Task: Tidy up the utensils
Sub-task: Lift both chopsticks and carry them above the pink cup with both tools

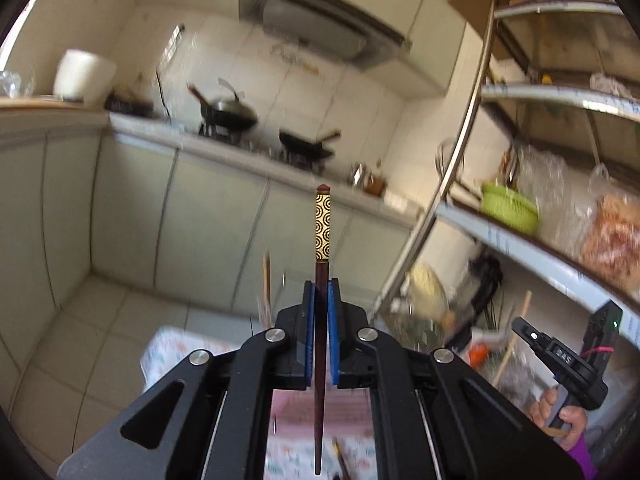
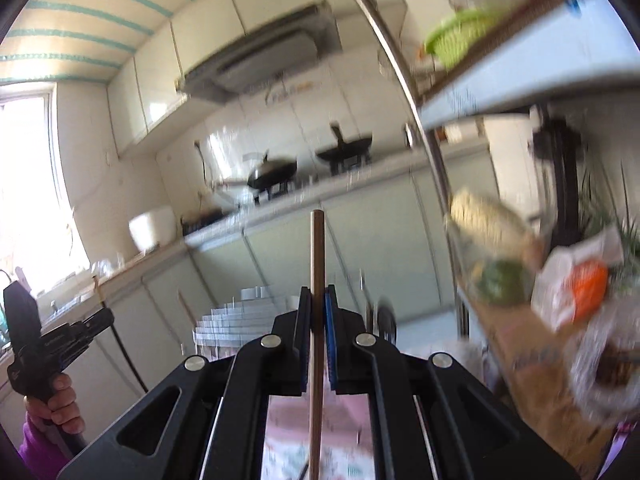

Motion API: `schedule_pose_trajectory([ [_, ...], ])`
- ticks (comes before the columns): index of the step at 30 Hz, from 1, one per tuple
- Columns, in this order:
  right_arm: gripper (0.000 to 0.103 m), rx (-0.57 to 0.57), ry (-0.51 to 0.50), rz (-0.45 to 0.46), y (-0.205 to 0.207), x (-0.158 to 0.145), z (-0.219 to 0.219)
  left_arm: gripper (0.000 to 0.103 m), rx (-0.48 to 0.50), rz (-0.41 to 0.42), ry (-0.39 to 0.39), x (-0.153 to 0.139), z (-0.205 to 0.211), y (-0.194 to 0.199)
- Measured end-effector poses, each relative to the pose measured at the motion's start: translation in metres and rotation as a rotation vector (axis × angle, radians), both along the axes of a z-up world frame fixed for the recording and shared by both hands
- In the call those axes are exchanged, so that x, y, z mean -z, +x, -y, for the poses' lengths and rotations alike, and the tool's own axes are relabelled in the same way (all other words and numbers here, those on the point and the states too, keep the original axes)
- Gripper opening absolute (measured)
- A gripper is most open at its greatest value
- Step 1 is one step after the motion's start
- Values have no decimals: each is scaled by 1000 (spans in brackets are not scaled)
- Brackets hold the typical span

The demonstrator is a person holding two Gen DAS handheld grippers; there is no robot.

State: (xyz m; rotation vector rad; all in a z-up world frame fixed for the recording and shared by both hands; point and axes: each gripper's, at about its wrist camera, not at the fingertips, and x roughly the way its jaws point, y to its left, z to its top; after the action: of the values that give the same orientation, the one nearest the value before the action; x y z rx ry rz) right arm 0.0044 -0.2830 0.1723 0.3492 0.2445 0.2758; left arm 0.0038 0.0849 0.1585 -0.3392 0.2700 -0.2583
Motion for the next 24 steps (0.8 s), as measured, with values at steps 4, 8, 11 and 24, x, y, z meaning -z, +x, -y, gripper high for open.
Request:
schedule_pose_trajectory([
  [4,6,51,14,96,5,-25,4,5,-69,95,2,-28,-2,10],
  [8,6,105,19,149,13,-35,9,5,-132,151,8,-40,0,23],
  [11,6,152,20,163,24,-33,13,5,-172,179,27,-38,5,39],
  [24,6,213,12,151,60,-5,13,5,-168,36,140,29,25,87],
])
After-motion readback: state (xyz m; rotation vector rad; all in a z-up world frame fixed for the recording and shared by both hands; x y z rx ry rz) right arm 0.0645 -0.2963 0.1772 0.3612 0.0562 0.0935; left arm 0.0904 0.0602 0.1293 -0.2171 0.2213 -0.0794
